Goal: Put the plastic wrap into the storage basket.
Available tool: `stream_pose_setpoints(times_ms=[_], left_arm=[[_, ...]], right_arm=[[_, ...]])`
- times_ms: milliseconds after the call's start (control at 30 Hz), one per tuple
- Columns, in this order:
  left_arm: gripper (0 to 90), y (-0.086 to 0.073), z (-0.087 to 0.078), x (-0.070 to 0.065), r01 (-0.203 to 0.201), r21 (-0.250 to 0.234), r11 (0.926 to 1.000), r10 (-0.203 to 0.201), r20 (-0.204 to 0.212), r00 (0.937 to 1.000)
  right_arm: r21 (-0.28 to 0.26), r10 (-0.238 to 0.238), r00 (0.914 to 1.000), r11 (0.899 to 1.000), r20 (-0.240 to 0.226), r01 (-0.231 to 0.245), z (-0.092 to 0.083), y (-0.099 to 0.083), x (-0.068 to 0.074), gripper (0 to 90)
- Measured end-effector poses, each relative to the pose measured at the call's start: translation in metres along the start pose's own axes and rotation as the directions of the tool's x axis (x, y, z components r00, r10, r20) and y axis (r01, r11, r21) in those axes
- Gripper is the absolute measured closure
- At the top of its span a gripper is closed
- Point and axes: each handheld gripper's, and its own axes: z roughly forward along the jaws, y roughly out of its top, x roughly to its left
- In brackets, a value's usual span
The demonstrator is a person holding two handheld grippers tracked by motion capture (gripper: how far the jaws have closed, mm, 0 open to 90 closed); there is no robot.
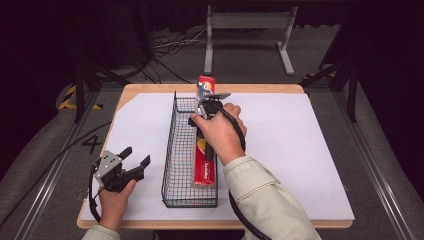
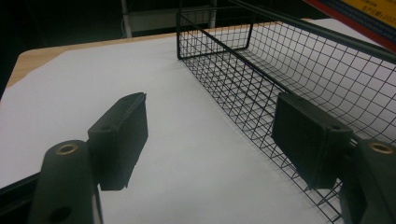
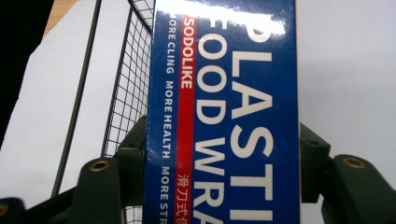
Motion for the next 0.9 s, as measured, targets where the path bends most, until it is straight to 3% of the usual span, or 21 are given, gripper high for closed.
stream_pose_setpoints(times_ms=[900], left_arm=[[27.4, 0.001, 0.002, -0.001, -0.004, 0.002, 1.0, 0.004, 0.005, 1.0]], right_arm=[[0.053, -0.01, 0.9997, 0.999, 0.022, 0.009, 0.036, -0.024, 0.01, 38.9]])
